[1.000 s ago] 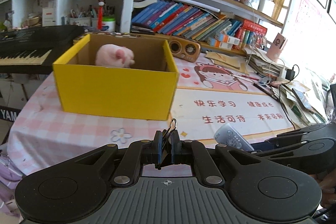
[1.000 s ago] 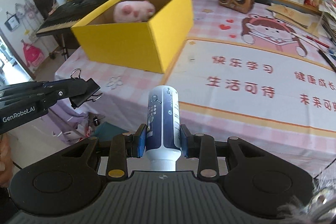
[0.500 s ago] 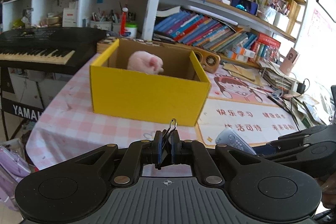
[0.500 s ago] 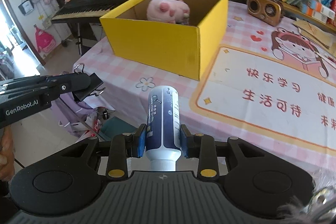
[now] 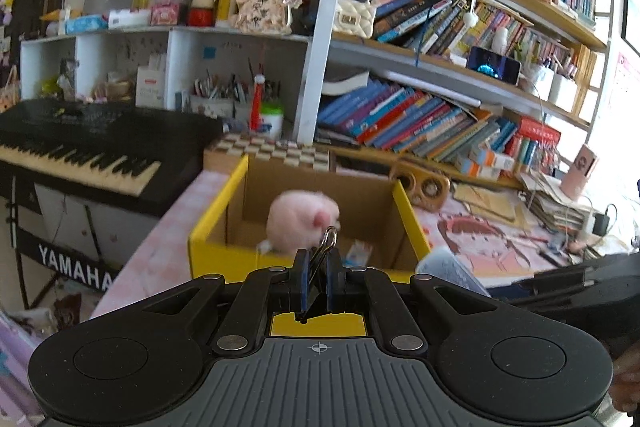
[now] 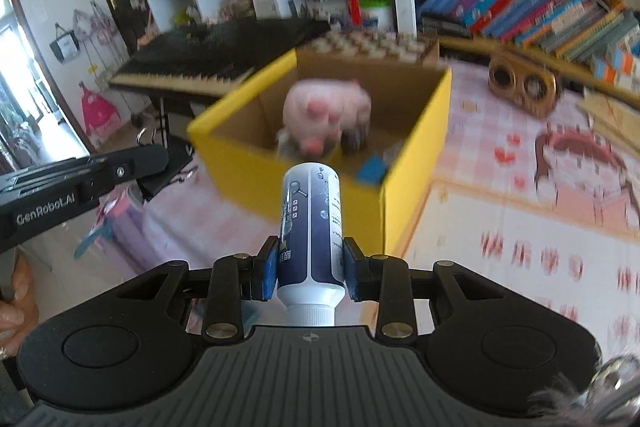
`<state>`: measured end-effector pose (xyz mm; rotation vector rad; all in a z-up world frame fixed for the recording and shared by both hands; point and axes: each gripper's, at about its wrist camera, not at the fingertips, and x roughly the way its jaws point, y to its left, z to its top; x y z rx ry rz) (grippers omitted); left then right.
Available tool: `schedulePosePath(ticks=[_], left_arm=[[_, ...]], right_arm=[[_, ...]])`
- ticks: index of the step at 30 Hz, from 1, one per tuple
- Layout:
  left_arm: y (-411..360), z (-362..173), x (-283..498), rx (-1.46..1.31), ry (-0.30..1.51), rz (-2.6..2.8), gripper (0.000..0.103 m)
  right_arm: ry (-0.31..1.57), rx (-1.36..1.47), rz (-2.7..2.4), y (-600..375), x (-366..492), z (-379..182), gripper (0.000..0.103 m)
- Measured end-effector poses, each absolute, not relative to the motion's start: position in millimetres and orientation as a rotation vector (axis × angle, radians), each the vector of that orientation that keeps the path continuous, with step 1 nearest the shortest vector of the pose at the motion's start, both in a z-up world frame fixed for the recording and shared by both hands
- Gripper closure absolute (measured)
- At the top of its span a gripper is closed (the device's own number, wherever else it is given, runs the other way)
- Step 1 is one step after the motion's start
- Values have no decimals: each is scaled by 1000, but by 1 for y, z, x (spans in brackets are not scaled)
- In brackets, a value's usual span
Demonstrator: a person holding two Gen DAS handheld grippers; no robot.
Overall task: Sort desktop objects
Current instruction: 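Lower the spray bottle into the yellow box with the right gripper while the left gripper drops the clip in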
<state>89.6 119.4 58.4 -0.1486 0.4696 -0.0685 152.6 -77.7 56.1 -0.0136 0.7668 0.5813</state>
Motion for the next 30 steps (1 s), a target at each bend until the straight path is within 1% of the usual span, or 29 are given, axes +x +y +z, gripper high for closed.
schedulePosePath(ticks=[7,12,20,25,30], left_arm=[[118,65,145,-128,462,-63,96],[116,59,185,-119,483,-23,96],[101,16,235,-56,623,1,96],[93,15,245,-7,624,-7,96],[82,11,251,89,646,-11,94]], right_arm=[[680,3,573,-74,224,77,73],[667,-63,553,-64,280,77,73],[754,-166,569,-42,345,39,73],[809,-268,604,-31,358,14,73],[801,-345,629,-23,361,4,73]])
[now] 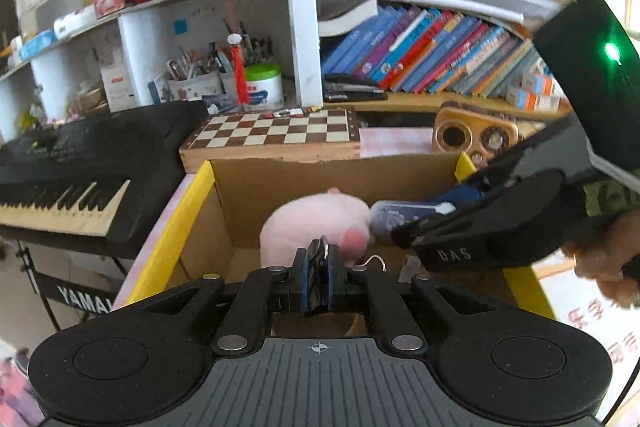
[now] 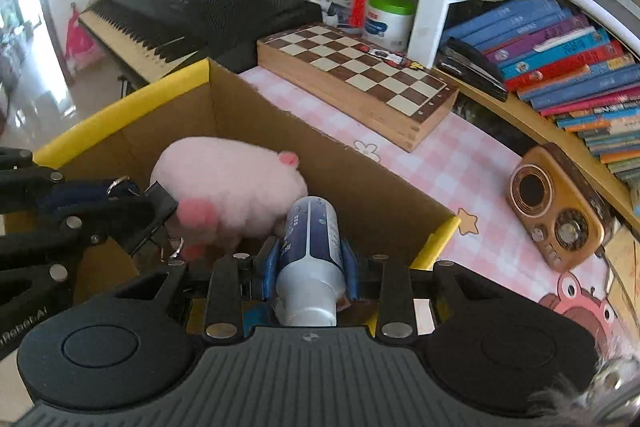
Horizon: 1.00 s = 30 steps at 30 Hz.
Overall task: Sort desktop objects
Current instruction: 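Lower the spray bottle into the yellow box with the right gripper while the left gripper drops the clip in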
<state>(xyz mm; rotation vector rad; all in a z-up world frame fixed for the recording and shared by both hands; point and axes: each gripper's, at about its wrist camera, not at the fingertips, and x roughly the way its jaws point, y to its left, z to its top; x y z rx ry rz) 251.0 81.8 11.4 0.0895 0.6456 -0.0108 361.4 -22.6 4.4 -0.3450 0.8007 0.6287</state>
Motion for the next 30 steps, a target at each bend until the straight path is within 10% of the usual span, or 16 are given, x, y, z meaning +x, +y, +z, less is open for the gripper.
schedulePosePath(ticks=[13,18,30], left_arm=[[67,-21,256,108,814,-60,87],[68,-4,235,84,722,-58,43],[68,49,173,41,485,-31,17]], right_arm=[[792,-420,639,-12,361,-3,71],[725,-332,634,-25,340,15,62],[571,-128,447,-89,263,62,61]])
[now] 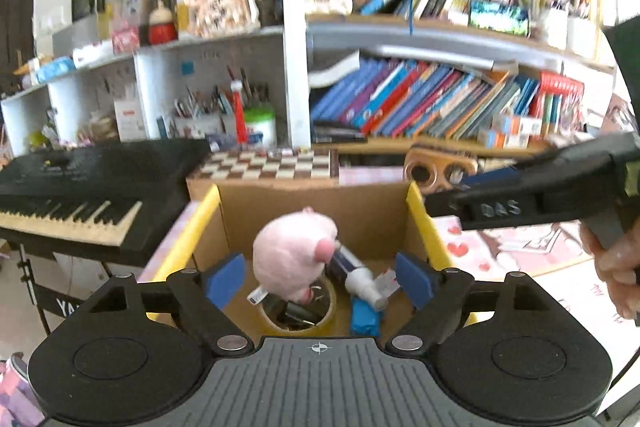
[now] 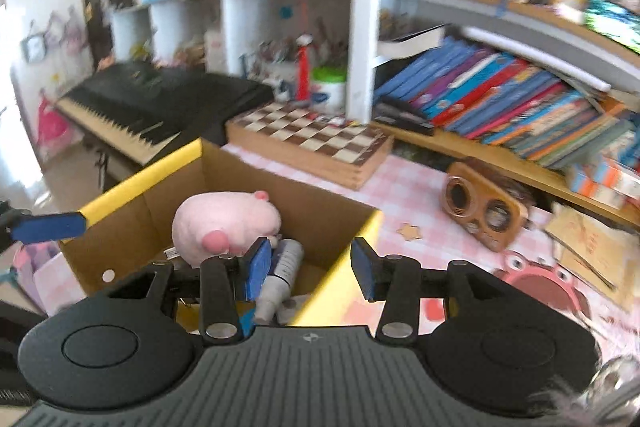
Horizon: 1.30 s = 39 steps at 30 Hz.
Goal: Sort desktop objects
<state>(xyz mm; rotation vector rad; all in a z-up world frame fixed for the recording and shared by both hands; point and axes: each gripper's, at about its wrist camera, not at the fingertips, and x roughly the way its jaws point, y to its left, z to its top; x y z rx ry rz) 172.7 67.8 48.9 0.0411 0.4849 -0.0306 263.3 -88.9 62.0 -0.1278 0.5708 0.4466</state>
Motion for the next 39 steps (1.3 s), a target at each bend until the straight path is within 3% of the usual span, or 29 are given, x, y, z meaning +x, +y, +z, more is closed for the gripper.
schedulePosePath(ticks=[12,25,39], left_arm=[[63,62,96,41,430,-61,3],[53,32,32,20,505,-90,2],[38,13,3,15,547,-71,1]], right_arm=[[538,-24,233,-136,153,57,60],[600,3,92,-151,42,22,57],[671,5,31,-159,-3,2,44]])
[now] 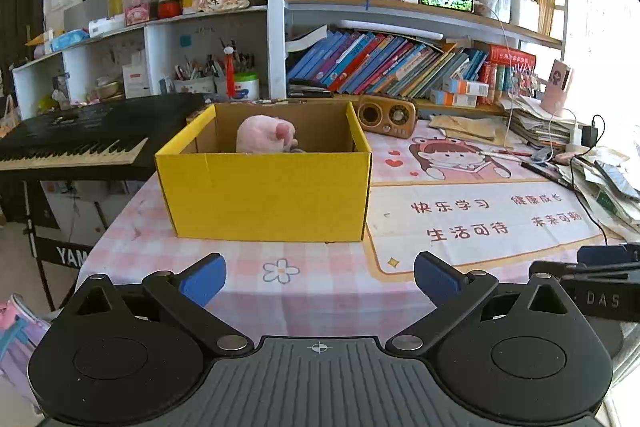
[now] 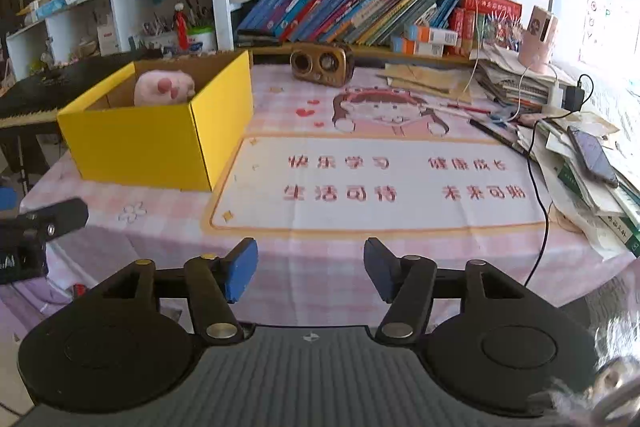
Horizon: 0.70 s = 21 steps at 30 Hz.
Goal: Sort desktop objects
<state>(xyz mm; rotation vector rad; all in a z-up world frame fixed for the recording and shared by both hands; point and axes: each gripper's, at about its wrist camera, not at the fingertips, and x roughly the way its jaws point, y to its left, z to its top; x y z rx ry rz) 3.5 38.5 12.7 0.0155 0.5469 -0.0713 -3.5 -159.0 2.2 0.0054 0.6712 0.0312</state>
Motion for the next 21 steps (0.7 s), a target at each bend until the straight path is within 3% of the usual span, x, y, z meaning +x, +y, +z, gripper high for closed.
schedulePosePath(ticks=[3,21], left_arm=[[36,11,3,9,564,-77,1],[27,6,0,23,629,-87,1]], right_arm=[[676,13,27,-162,-7,1,37],[701,34,24,-168,-18,-2,19]])
